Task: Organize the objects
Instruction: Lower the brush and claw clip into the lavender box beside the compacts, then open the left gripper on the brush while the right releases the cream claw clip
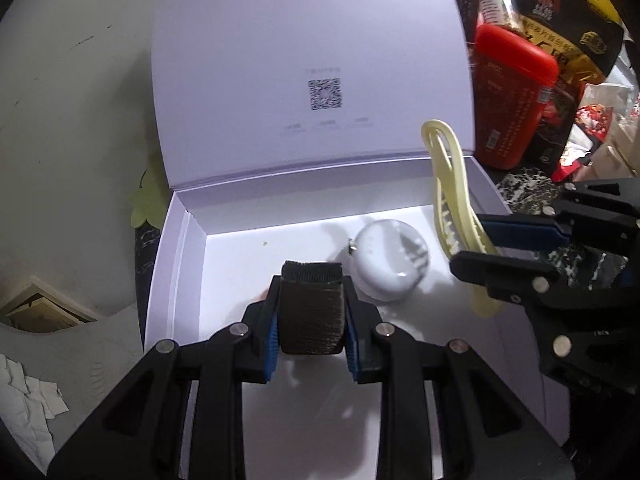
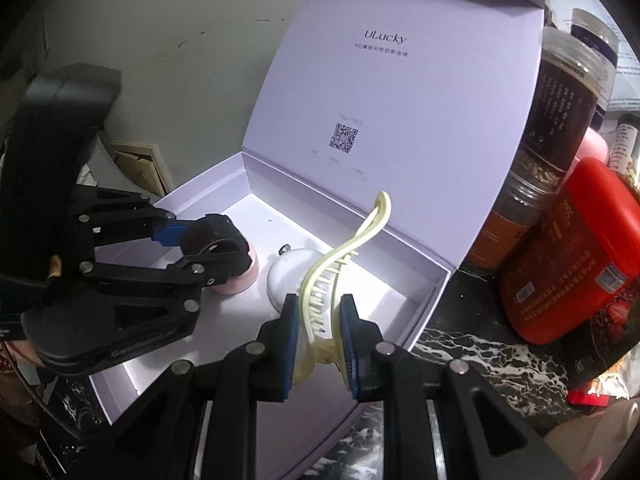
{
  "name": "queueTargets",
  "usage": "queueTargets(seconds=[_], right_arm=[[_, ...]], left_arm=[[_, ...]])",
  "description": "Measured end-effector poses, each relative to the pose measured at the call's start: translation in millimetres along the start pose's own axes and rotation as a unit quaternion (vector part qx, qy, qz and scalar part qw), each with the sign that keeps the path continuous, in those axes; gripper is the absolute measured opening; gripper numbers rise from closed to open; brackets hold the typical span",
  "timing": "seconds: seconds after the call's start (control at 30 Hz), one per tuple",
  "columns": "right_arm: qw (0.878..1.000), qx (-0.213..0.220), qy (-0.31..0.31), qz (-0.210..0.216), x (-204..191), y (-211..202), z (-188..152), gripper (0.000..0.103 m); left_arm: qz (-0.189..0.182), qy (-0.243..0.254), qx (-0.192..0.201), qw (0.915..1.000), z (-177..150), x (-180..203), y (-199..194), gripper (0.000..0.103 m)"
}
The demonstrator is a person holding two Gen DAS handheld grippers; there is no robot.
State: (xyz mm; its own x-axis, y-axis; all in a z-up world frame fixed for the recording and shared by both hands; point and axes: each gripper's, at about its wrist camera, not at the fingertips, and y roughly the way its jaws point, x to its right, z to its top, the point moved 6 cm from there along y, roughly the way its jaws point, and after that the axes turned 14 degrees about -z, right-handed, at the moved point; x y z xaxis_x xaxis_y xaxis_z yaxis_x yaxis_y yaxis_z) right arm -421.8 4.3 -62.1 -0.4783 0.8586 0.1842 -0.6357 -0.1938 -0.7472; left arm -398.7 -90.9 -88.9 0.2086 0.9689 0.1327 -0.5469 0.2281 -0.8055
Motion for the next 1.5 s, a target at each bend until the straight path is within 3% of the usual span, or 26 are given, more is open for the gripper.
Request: queueTargets(seconds=[0.33, 0.7, 0.8, 0.9, 1.13, 1.27, 1.5], right_arm=[[1.0, -0.012, -0.001, 0.001, -5.1, 11.5, -1.0, 0.02], [1.0, -0.025, 0.012, -0.003, -3.5, 20.1, -4.3, 0.02], [0.999, -0.027, 0.015, -0.008, -3.5, 20.4, -5.6, 0.02], [0.999, -0.032, 0.013, -0.012, -5.3, 20.5, -6.8, 0.02], [0.999, -0.036, -0.003, -0.029, -12.8, 12.3, -10.0, 0.021], [0.999, -0.034, -0.005, -0.04, -13.4, 1.9, -9.3, 0.031], [0.998, -0.026, 0.006, -0.059, -1.5, -20.1, -8.3, 0.034]], left_arm=[[-0.007, -0.002, -0.034, 0.9994, 1.9, -8.2, 12.6, 0.024], [-0.008, -0.003, -0.042, 0.9991, 0.9, -8.9, 19.8, 0.025], [-0.012, -0.005, -0.044, 0.9989, -1.1, -8.9, 23.2, 0.029], [-0.001, 0.003, -0.05, 0.9988, -4.7, -6.0, 26.0, 0.041], [0.019, 0.02, -0.049, 0.9984, -10.4, -0.9, 21.7, 0.046], [0.024, 0.022, -0.034, 0.9989, -8.7, -0.8, 10.6, 0.053], [0.039, 0.02, -0.015, 0.9989, -10.7, 0.4, -12.7, 0.056]])
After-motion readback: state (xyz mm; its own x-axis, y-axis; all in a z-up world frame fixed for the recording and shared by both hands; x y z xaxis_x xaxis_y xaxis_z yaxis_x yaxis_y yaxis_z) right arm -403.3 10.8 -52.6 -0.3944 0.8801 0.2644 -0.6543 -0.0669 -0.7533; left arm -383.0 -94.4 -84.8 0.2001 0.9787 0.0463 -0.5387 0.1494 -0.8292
